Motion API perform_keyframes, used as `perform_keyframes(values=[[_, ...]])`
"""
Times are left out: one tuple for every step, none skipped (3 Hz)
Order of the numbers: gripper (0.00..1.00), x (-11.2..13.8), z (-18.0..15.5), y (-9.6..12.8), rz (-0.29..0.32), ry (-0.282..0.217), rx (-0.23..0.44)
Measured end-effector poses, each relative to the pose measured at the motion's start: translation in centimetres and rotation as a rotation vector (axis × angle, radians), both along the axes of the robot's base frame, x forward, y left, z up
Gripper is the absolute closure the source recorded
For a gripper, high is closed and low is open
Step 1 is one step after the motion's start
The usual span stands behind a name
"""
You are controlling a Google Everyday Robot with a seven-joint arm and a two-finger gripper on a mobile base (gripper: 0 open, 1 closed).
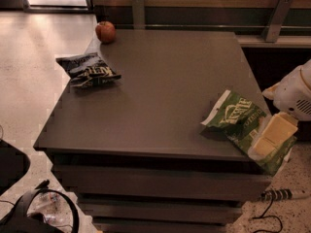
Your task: Move green jalapeno chip bag near apple
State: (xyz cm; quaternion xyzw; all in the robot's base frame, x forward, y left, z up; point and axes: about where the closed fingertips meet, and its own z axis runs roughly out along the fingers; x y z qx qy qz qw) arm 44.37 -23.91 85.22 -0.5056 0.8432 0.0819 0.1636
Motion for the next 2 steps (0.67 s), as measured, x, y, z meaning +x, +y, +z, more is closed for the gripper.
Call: perform_keyframes(values=[[0.00,0.12,-1.56,0.59,-0.011,-0.001,0.065],[0.18,0.12,-1.51,0.72,-0.010,-0.001,0.065]])
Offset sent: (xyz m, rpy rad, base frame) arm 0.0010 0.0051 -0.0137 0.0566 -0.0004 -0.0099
